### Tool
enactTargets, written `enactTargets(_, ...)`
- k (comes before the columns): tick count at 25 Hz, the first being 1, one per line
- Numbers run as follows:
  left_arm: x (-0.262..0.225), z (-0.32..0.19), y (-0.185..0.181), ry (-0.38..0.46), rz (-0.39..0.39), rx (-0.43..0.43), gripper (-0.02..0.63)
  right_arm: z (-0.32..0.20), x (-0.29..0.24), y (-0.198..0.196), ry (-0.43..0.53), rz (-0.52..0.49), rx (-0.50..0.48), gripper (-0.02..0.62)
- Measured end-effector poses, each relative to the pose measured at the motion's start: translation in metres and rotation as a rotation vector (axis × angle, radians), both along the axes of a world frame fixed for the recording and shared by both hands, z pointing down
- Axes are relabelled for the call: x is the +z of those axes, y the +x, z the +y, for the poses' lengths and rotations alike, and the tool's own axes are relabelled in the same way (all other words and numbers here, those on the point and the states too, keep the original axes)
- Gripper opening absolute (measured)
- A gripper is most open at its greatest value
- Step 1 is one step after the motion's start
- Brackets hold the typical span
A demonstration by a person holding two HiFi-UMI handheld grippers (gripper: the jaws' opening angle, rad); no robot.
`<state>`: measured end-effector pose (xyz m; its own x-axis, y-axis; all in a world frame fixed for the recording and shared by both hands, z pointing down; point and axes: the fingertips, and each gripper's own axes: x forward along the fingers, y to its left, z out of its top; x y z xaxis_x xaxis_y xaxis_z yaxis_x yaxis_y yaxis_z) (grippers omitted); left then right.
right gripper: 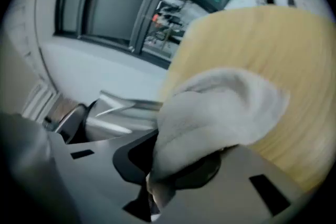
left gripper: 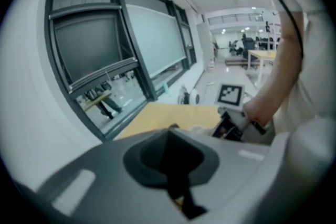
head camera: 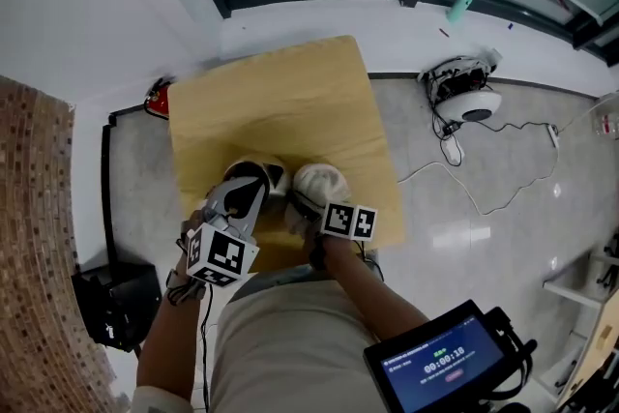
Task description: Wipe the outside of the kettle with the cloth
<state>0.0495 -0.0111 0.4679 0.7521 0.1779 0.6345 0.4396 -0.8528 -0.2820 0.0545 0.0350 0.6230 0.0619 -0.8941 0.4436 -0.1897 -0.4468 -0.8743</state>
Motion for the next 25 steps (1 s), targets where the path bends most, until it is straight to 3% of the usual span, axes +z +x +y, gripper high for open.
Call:
enactTargets(2, -0.013, -0.019, 0.004, -0.090, 0.014, -0.080, -0.011, 0.006, -0.025, -0.025, -0.005, 0.072, -0.142, 0.080)
enactTargets(3, -0.024, -0.044, 0.005, -0.140, 0.052, -0.173, -0.011, 0.008, -0.032, -0.044, -0.001, 0.038, -0.194, 0.080)
enactTargets(5, -0.035, -0.109, 0.003, -0.225, 0.100, -0.385, -0.011, 0.006, -0.043, -0.083, 0.075, -0.158, -0.259, 0.080)
enactTargets(7, -0.006, -0.152, -0.004, -0.313, -0.016, -0.493, -0.011, -0.008, -0.055, -0.111, 0.189, -0.361, -0.301, 0.080)
enactTargets(9, 0.043, -0.160, -0.023, -0.353, -0.202, -0.488, -0.011, -0.027, -0.059, -0.125, 0.239, -0.452, -0.317, 0.080)
enactTargets(11, 0.071, -0.155, -0.048, -0.372, -0.274, -0.493, -0.009, -0.041, -0.058, -0.126, 0.242, -0.449, -0.291, 0.080)
enactTargets(15, 0.075, -0.113, -0.077, -0.680, -0.279, -0.568, -0.008, -0.033, -0.059, -0.088, 0.228, -0.312, -0.202, 0.080)
enactTargets(16, 0.077, -0.097, -0.084, -0.713, -0.285, -0.569, -0.009, -0.026, -0.057, -0.076, 0.215, -0.271, -0.184, 0.080)
enactTargets(17, 0.078, -0.081, -0.092, -0.708, -0.285, -0.562, -0.009, -0.020, -0.056, -0.062, 0.204, -0.233, -0.167, 0.080)
enactTargets(19, 0.067, -0.065, -0.101, -0.622, -0.238, -0.549, -0.009, -0.010, -0.069, -0.031, 0.221, -0.116, -0.119, 0.080)
enactTargets(21, 0.032, -0.062, -0.090, -0.524, -0.111, -0.496, -0.009, -0.007, -0.109, 0.015, 0.287, 0.105, -0.040, 0.080)
enactTargets(23, -0.008, -0.052, -0.058, -0.392, 0.023, -0.332, -0.009, -0.024, -0.147, 0.052, 0.348, 0.317, -0.028, 0.080)
enactTargets(25, -0.020, -0.040, -0.030, -0.172, 0.069, -0.146, -0.009, -0.061, -0.150, 0.060, 0.361, 0.420, -0.139, 0.080)
